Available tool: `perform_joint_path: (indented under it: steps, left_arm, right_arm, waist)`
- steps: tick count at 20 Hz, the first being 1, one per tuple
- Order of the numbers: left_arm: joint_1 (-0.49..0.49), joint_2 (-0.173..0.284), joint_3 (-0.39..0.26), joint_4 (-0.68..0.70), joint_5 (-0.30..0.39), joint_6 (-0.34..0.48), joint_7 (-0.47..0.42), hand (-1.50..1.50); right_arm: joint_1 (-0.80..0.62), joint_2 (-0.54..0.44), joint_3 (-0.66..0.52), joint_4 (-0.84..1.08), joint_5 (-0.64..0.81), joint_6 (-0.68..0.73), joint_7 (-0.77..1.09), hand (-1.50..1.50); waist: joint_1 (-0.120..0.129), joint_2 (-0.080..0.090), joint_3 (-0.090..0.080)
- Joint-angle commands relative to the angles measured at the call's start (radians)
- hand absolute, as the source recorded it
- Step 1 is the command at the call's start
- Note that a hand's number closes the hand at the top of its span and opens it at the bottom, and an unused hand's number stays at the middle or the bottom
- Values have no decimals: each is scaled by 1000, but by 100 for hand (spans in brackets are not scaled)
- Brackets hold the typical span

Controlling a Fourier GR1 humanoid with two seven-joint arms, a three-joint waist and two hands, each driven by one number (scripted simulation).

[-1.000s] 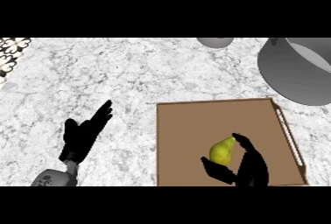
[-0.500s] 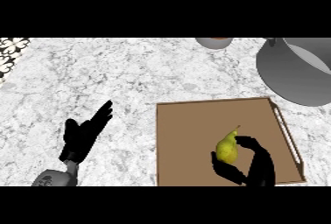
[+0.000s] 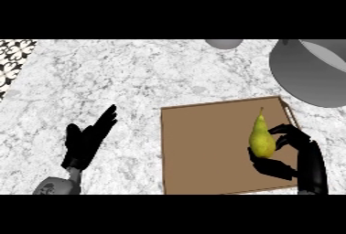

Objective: Pick the pear from the tray and place it in the pot

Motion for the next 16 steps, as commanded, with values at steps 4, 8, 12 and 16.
perform_joint_path:
  steps: [4,8,12,16]
  left_arm:
    - [4,3,15,-2,1,10,-9,0]
    - [10,8,18,0,5,4,-8,0]
    - [19,0,7,-10,1,4,-11,0]
    - [17,-8,-8,-13,-13,5,-23,0]
  right_arm:
    - [-38,-161,-183,17,-253,187,-222,150]
    - [-37,-274,-301,97,-369,327,-372,150]
    - [-46,-401,-435,245,-443,463,-540,150]
    - [-85,-526,-558,420,-506,607,-720,150]
  waist:
    - [-14,6,2]
    - [-23,11,-2]
    - [-8,16,-5]
    - [13,20,-10]
